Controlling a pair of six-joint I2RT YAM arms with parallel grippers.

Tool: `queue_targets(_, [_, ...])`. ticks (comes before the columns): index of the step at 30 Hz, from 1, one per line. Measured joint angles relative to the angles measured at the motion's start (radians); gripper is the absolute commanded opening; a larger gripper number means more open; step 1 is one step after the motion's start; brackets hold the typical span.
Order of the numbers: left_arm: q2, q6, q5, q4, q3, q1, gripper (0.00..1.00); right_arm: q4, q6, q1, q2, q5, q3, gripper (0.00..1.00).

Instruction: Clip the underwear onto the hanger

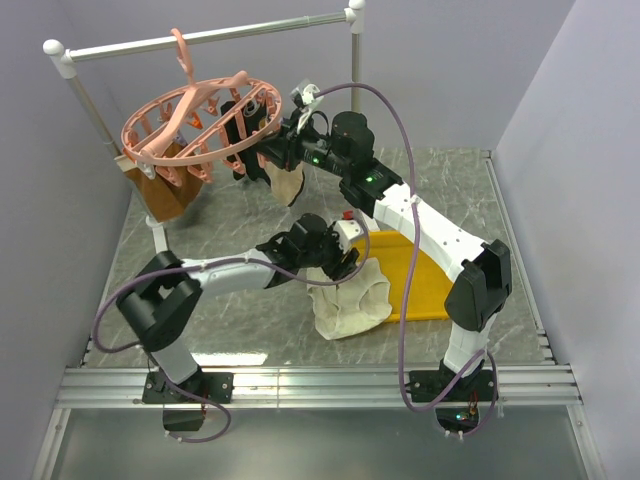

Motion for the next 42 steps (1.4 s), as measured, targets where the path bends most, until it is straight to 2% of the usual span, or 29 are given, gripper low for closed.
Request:
queue_targets(7, [0.180,0.002,0.011,-0.005,0.103,0.003,0.58,0.001,0.000,-0.002,0.000,0.000,0.000,0.00])
queue_targets(16, [0.293,0.011,0.022,-0.074,0.194,0.005,0.59,0.001,0.000,-0.009,0.000,-0.001,0.000,0.00])
queue_targets(26, [0.337,0.013,-0.011,-0.198,0.238,0.005,0.58,0.001,0.000,-0.014,0.000,-0.001,0.000,0.00])
queue_targets(42, [0.350,-0.036,-0.034,-0.268,0.286,0.020,0.55,0.001,0.000,-0.019,0.000,-0.003,0.000,0.00])
